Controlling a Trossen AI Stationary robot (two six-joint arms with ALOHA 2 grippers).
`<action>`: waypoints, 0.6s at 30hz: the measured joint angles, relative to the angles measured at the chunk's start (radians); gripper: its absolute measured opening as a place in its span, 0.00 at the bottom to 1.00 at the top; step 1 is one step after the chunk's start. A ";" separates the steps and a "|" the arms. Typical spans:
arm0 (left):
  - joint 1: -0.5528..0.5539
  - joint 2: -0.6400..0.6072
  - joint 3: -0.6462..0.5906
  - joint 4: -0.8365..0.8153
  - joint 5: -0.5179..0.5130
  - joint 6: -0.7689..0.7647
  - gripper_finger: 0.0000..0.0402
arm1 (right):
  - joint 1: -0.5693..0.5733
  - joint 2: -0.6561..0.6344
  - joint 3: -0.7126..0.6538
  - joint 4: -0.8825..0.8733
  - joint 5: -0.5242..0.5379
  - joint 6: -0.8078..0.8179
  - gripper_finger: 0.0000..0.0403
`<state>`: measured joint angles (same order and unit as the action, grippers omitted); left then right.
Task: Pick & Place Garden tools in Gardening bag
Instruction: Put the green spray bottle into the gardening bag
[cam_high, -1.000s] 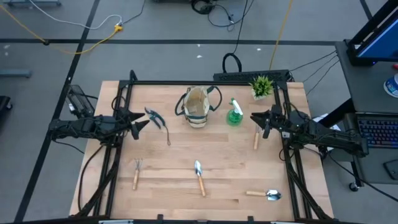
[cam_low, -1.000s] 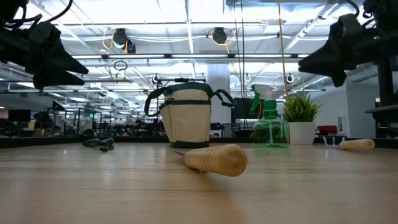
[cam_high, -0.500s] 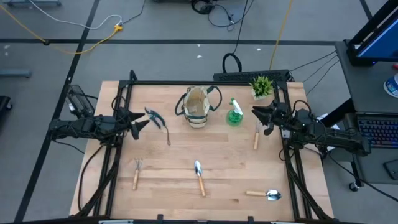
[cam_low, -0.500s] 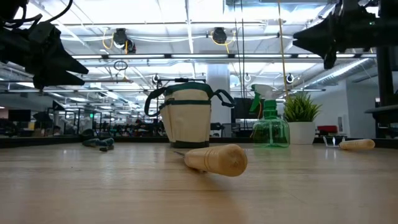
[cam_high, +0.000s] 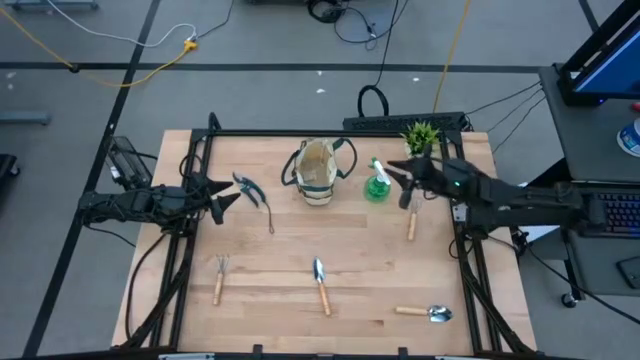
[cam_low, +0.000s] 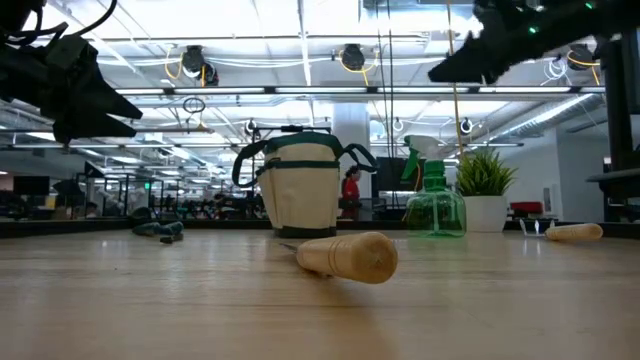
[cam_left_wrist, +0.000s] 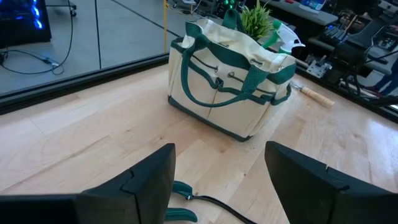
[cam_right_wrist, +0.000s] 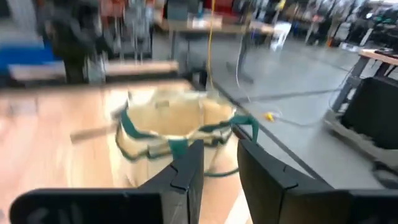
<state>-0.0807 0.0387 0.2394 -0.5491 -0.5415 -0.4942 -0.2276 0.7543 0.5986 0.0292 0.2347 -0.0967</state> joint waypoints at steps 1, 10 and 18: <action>0.000 0.000 0.000 0.000 0.000 0.000 0.63 | 0.000 0.031 0.052 -0.072 0.000 -0.012 0.22; 0.000 0.000 0.000 0.000 0.000 0.000 0.63 | -0.003 0.246 0.455 -0.707 0.126 0.143 0.22; 0.000 0.000 0.000 0.000 0.000 0.000 0.63 | -0.003 0.327 0.578 -0.827 0.126 0.250 0.25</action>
<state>-0.0809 0.0387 0.2392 -0.5495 -0.5415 -0.4942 -0.2302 1.0813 1.1771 -0.7973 0.3608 0.1528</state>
